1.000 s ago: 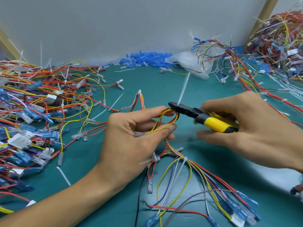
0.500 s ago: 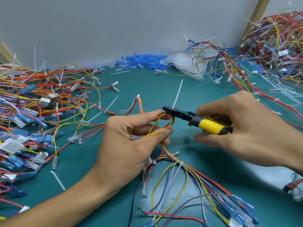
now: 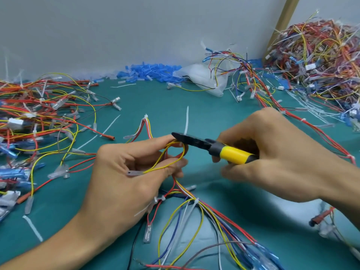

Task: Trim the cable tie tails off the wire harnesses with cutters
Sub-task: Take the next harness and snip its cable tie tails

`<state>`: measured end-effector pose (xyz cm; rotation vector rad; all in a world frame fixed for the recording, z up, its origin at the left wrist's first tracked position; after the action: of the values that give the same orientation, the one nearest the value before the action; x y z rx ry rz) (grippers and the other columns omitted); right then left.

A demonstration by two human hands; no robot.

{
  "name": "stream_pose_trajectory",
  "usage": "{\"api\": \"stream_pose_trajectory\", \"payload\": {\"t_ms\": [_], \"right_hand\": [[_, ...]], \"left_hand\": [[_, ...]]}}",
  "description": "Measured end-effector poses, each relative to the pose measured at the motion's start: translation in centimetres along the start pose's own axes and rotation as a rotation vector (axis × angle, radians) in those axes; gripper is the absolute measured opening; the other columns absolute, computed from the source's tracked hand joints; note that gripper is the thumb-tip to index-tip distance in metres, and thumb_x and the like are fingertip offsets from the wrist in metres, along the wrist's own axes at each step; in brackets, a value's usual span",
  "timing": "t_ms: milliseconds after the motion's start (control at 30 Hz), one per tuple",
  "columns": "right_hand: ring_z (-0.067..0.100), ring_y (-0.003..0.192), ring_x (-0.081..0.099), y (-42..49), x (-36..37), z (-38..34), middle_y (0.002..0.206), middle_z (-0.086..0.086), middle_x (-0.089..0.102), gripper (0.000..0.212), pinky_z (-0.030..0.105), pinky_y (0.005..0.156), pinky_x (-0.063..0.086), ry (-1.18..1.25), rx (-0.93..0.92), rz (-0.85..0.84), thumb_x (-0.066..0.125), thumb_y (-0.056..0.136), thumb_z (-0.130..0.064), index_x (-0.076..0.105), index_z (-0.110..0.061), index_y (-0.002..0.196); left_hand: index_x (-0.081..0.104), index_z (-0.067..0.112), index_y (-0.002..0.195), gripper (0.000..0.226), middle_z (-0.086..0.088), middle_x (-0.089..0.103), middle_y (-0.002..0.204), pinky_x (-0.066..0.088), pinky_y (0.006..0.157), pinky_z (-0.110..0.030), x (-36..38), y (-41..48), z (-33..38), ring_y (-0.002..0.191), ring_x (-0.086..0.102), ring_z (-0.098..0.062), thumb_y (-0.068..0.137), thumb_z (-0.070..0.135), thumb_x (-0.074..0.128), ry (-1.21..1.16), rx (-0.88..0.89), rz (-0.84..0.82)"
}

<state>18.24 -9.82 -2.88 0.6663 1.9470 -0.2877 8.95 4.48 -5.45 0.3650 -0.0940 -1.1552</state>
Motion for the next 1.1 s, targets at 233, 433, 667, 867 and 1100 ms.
{"api": "stream_pose_trajectory", "payload": {"t_ms": [233,433,667,867,1100], "right_hand": [[0.030,0.063,0.046,0.3,0.2,-0.3,0.064,0.005,0.050,0.020,0.050,0.053,0.044,-0.112,-0.022,0.071,0.067,0.077,-0.037,0.057,-0.019,0.077],[0.016,0.053,0.025,0.4,0.2,0.7,0.059,0.013,0.042,0.026,0.049,0.049,0.030,-0.056,0.024,0.039,0.066,0.064,-0.032,0.064,-0.008,0.075],[0.013,0.080,0.058,0.6,0.5,0.0,0.085,-0.009,0.061,0.015,0.040,0.071,0.050,-0.019,-0.079,0.131,0.066,0.080,-0.036,0.066,-0.026,0.091],[0.012,0.083,0.057,0.6,0.4,-0.3,0.086,-0.011,0.061,0.024,0.026,0.073,0.044,-0.005,-0.098,0.127,0.076,0.076,-0.028,0.065,-0.028,0.097],[0.011,0.095,0.057,0.3,0.0,-1.4,0.099,-0.011,0.058,0.043,0.033,0.081,0.047,-0.087,-0.129,0.095,0.064,0.067,-0.018,0.065,-0.030,0.108]], "left_hand": [[0.081,0.021,0.093,0.028,-0.009,0.075,0.064,0.036,0.043,-0.003,-0.3,0.4,-0.4,0.034,0.046,0.004,0.076,-0.001,0.080,0.017,-0.032,0.013],[0.084,0.020,0.096,0.028,-0.009,0.075,0.066,0.038,0.044,-0.003,-0.2,0.3,-0.6,0.035,0.050,0.003,0.074,0.003,0.080,-0.013,-0.034,-0.005],[0.082,0.022,0.094,0.029,-0.009,0.075,0.065,0.037,0.043,-0.004,-0.4,0.4,-0.9,0.034,0.048,0.003,0.080,-0.003,0.079,0.000,-0.032,-0.017],[0.082,0.023,0.093,0.032,-0.004,0.077,0.069,0.038,0.043,-0.003,-0.7,0.5,-0.6,0.034,0.050,0.003,0.079,-0.006,0.079,-0.011,-0.001,0.019],[0.082,0.024,0.102,0.033,0.011,0.079,0.080,0.053,0.061,-0.011,-1.4,-0.1,-0.2,0.062,0.072,-0.003,0.083,-0.003,0.080,0.105,0.094,0.061]]}}
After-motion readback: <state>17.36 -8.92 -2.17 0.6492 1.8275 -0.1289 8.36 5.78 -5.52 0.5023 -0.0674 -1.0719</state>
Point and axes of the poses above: each hand's wrist, its own y-axis towards the middle knuckle, its own x-axis out of the palm, z = x × y, the point moved 10 cm from there along y, towards the middle knuckle
